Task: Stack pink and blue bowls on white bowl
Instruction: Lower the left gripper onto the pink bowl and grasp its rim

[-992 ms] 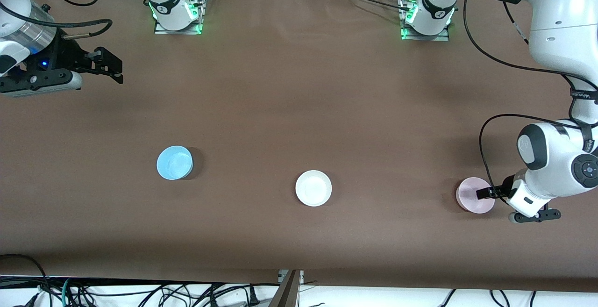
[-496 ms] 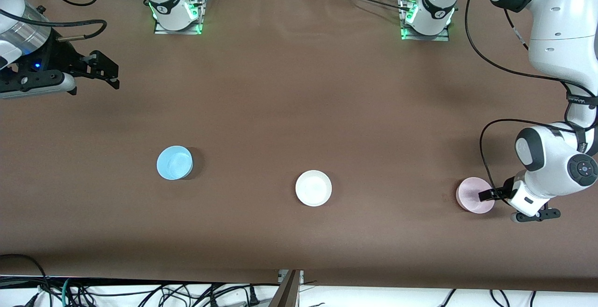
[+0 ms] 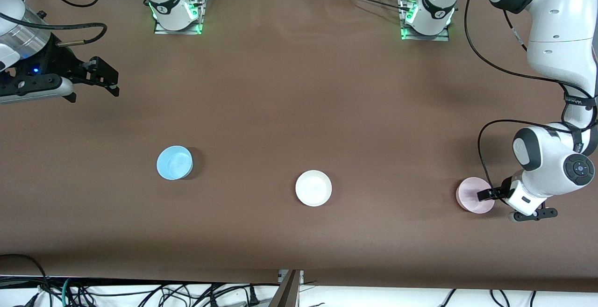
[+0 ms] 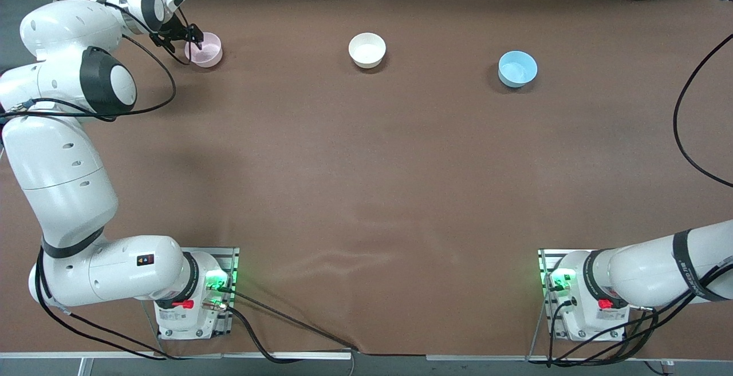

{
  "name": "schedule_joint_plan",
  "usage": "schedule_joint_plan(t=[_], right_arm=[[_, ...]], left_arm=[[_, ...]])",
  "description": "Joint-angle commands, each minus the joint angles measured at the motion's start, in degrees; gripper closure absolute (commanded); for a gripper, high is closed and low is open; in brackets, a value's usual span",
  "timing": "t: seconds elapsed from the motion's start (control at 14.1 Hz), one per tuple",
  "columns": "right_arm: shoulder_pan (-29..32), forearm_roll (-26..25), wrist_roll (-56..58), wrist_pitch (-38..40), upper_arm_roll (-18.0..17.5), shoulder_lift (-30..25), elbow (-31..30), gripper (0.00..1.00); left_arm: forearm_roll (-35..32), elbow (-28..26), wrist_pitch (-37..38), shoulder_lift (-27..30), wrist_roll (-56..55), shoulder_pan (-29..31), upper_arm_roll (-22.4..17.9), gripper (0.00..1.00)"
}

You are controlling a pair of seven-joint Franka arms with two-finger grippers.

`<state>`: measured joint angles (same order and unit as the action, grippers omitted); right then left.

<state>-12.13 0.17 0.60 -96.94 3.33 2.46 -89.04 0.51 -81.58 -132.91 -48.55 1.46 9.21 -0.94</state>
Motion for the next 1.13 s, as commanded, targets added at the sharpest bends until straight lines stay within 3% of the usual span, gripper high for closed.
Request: schedule_joint_plan(t=[0.0,0.21,0.35,0.78,1.06], right_arm=[[0.2,0.4,0.5,0.3,-0.1,0.3,0.4,0.0],[0.1,0.4,0.3,4.5,-0.3,0.0,0.7,0.0],[-0.3,0.4,-0.1,5.4,-0.6,-0.2,0.8,0.0],[-0.4,0.5,-0.2,5.3,-0.5,-0.3,0.8,0.0],[-0.4,0.5,-0.2,5.4,-0.4,-0.2,0.8,0.0]], left_arm=[[-1.0,-1.2,-1.2,0.6,0.8,-0.1,0.2,0.5],[-1.0,-1.3,-1.2,0.6,0.7,-0.3,0.2,0.86],[-1.0,-1.2,-1.2,0.6,0.2,-0.6,0.2,1.0],[-1.0,-1.3,-0.5,1.1,-2.7,-0.9,0.7,1.0],[-0.9,-0.7,8.3,5.0,-14.9,-6.2,0.7,1.0]])
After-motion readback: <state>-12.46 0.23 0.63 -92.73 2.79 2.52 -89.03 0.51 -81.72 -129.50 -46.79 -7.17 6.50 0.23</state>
